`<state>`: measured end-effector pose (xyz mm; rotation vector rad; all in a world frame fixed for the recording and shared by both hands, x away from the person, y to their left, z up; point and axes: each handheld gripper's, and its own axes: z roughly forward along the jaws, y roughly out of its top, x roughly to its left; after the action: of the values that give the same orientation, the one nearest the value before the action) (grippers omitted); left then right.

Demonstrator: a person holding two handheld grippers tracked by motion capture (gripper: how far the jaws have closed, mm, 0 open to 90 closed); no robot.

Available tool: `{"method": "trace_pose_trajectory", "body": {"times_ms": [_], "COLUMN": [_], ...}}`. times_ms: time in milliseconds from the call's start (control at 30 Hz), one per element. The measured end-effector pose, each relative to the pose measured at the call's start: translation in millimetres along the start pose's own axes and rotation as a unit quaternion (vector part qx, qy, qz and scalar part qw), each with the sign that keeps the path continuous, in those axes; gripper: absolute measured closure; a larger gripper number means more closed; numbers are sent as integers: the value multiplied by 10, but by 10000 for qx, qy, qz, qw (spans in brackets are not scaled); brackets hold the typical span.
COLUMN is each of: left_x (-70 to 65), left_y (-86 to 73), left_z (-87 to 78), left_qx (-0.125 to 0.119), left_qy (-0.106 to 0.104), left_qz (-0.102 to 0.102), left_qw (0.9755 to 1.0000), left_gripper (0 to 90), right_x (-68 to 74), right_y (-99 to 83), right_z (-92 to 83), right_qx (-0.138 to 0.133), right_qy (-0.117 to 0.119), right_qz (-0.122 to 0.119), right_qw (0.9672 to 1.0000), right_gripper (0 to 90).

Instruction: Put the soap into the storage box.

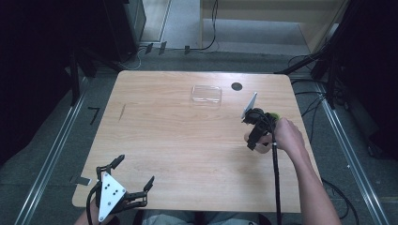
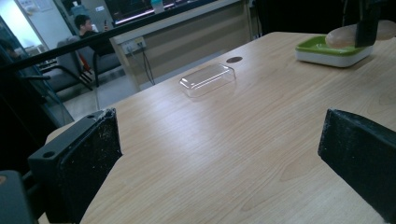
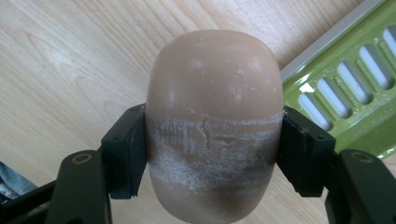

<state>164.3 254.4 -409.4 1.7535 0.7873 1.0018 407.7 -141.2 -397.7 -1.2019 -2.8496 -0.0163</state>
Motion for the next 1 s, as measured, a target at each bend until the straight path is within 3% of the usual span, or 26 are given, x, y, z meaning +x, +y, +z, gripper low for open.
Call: {"method": "trace_pose_trajectory", "body": {"times_ms": [233,633,1000], "left_x": [1,1,0], "left_y": [0,-1,-2], "left_z": [-2,-3,-3], "left_qx": [3,6,11], "left_qy": [1,9,14], "left_qz": [0,-2,0], "left_qw": [10000,10000,10000], "left_gripper": [0,0,0], "right_x": [-85,-300,-392], "right_y": [10,-25,-32], "right_z": [0,-3,-6], "right_qx": [-69,-233,-343], "right_qy": [-7,-20,-72], "right_qz": [66,396,549], "right_qw": [10000,9989,9979], "right_gripper": [338,338,338]}}
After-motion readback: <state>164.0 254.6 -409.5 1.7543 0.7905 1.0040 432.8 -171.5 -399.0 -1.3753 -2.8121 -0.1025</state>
